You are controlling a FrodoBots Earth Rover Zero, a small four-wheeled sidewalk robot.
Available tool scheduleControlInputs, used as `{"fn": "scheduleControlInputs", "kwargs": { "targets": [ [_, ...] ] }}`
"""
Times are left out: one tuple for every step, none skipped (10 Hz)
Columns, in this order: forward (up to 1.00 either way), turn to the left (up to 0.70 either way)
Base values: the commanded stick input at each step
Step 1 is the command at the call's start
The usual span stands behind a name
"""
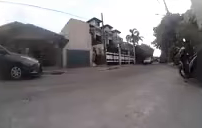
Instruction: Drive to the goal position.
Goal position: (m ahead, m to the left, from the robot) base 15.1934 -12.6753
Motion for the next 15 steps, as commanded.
{"fn": "scheduleControlInputs", "kwargs": {
  "targets": [
    [1.00, -0.40],
    [1.00, -0.40],
    [1.00, -0.40],
    [1.00, -0.40],
    [1.00, -0.40],
    [1.00, -0.40],
    [1.00, -0.40],
    [1.00, -0.40],
    [1.00, -0.40],
    [1.00, -0.20],
    [1.00, -0.01],
    [1.00, 0.00],
    [1.00, 0.00],
    [1.00, 0.00],
    [1.00, 0.00]
  ]
}}
